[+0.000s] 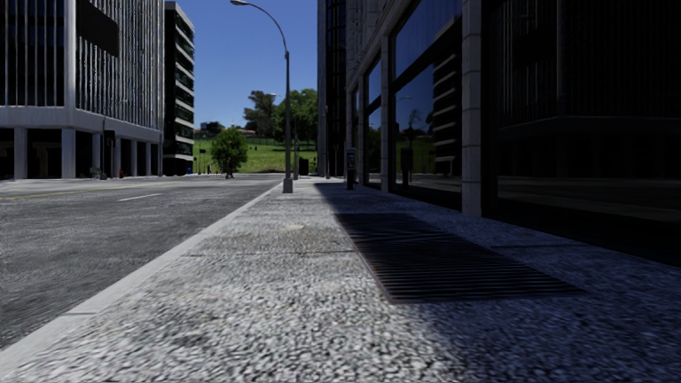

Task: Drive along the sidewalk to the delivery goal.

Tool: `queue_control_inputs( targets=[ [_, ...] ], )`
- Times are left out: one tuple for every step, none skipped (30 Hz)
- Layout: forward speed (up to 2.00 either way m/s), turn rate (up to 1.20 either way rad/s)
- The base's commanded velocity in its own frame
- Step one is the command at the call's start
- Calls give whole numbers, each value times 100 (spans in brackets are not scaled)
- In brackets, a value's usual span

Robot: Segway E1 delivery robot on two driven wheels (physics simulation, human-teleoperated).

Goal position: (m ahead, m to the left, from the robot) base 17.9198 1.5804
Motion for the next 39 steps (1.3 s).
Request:
queue_control_inputs(
  targets=[
    [122, 40],
    [123, 40],
    [123, 40],
    [123, 40],
    [124, 40],
    [125, 40],
    [126, 40],
    [126, 40],
    [126, 40],
    [128, 39],
    [133, 0],
    [140, 0],
    [142, 0],
    [142, 0],
    [142, 0],
    [142, 0],
    [142, 0],
    [142, 0],
    [142, 0],
    [142, 0],
    [142, 0],
    [142, 0],
    [142, 0],
    [142, 0],
    [142, 0],
    [142, -2],
    [142, -6],
    [142, -15],
    [142, -15],
    [141, -19],
    [141, -21],
    [141, -22],
    [141, -22],
    [141, -22],
    [141, -22],
    [141, -22],
    [141, -22],
    [141, -22],
    [141, -22]
  ],
)
